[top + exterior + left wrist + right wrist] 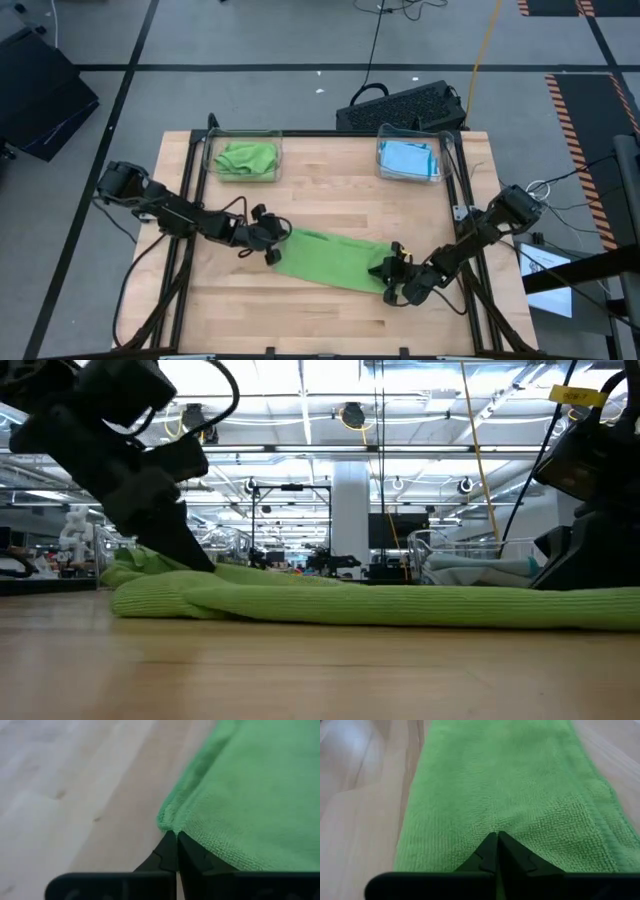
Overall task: Fold microfiber towels
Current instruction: Fold the green microfiber cloth
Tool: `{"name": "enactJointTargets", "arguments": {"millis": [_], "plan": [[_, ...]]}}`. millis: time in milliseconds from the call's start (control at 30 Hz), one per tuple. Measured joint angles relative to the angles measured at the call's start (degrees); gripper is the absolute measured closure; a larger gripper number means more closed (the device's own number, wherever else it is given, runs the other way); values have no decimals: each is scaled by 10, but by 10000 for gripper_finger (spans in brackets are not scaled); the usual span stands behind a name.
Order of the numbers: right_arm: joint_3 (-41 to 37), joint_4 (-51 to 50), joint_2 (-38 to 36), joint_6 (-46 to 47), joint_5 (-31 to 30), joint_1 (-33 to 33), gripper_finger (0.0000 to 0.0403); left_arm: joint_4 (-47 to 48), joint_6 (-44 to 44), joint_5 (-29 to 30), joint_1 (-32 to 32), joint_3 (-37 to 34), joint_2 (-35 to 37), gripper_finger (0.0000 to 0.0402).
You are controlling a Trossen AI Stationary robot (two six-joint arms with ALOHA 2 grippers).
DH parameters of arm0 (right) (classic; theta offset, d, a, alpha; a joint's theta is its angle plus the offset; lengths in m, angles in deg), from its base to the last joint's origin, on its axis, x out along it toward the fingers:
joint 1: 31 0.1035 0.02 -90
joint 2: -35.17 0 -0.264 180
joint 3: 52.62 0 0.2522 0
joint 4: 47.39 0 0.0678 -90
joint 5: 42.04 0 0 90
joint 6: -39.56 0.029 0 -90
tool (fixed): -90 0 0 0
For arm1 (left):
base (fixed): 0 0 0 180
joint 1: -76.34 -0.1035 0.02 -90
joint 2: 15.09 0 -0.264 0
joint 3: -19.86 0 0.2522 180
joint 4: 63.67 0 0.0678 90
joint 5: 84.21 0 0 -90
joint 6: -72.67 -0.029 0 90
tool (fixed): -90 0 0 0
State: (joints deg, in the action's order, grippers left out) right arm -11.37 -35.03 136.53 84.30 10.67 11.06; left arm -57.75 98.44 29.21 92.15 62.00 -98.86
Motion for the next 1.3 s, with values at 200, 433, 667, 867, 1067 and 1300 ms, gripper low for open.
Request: {"name": "enactJointTargets", "arguments": {"millis": [200,433,667,867,1067,1300], "plan": [[0,-4,0,-4,4,0,400,16,-3,48,-24,0,0,388],[-1,18,2,-7,-4,0,399,18,-1,-14,-38,0,0,364],[-2,59,-4,-52,-5,0,399,36,58,-36,-37,0,0,266],[-3,40,-52,-54,0,1,399,43,111,-37,-21,0,26,199],[-3,36,-107,-84,-36,1,398,-28,129,-7,40,0,55,198],[-2,41,-116,-106,-11,-1,398,-212,128,-3,121,1,-27,244]]}}
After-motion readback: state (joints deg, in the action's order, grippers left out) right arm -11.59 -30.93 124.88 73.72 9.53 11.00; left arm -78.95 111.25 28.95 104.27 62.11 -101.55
